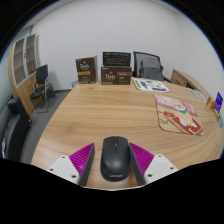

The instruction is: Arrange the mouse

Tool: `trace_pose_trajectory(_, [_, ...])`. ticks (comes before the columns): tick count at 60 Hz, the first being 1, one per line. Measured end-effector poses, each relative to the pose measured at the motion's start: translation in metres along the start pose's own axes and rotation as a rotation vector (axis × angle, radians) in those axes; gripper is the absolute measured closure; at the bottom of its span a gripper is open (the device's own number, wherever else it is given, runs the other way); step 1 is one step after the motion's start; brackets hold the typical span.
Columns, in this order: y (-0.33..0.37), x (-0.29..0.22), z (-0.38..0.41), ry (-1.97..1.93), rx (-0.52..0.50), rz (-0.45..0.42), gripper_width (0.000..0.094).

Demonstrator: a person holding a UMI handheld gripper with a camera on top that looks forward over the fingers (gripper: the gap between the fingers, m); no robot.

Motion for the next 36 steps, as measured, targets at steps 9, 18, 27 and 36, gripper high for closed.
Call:
trace_pose_trajectory(9, [-0.001, 0.000, -0.002, 0.009, -0.007, 0.003, 0.0475])
trace_pose_trajectory(18, [0.000, 0.001, -0.004, 0.027, -0.021, 0.008, 0.0554])
trace_pose_trajectory(27, [0.002, 0.001, -0.004, 0.010, -0.008, 0.013, 0.0599])
trace_pose_trajectory(36, [0.017, -0.013, -0.012, 0.013, 0.003, -0.014, 0.0601])
Point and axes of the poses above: the point between the fingertips, and its own axes, seen from behind it with the camera up: z to the left, x down, y backward, against the way the camera looks, the point moved 10 cm from there along y, backward, against the way the camera looks, and after that the axes turned 7 degrees about x, right-handed, at the moved point
